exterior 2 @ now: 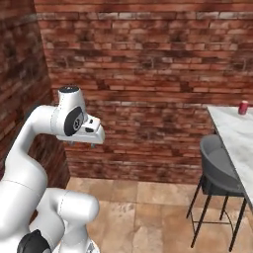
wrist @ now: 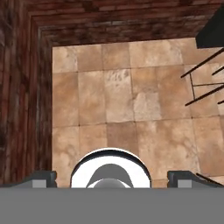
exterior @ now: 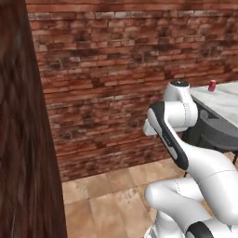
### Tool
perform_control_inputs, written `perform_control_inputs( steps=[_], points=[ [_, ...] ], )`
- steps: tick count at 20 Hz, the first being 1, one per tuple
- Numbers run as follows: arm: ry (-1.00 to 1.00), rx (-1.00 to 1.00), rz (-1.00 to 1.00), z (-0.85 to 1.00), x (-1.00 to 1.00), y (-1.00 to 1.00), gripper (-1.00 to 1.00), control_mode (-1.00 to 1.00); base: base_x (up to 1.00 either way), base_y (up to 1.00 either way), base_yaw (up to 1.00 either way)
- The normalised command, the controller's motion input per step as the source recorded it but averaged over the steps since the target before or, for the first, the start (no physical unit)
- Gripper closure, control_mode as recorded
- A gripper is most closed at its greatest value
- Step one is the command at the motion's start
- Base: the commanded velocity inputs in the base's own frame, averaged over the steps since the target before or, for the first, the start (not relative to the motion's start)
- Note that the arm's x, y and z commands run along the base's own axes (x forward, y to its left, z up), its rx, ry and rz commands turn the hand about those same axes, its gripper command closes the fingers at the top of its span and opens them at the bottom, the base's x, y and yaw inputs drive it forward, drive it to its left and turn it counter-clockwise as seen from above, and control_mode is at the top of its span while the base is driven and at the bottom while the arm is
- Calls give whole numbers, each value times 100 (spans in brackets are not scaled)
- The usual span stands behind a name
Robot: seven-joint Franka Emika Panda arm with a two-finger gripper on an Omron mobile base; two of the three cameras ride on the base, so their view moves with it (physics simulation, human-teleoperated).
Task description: Four empty soda cans are scattered around the kitchen. Gather all the cans and cluster them next to the stove for recycling.
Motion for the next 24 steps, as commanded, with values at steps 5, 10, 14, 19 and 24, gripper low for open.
perform_control_inputs(
  steps=[5, 10, 14, 19, 24],
  points=[
    [0, 0, 0, 0, 0, 0, -100, 100, 100, 14, 0],
    [0, 0, 0, 0, 0, 0, -100, 100, 100, 4, 0],
    [0, 0, 0, 0, 0, 0, -100, 100, 97, 0, -1],
    [0, 0, 0, 0, 0, 0, -100, 100, 75, -1, -28],
    [0, 0, 0, 0, 0, 0, -100, 100, 61, 0, -59]
  ],
)
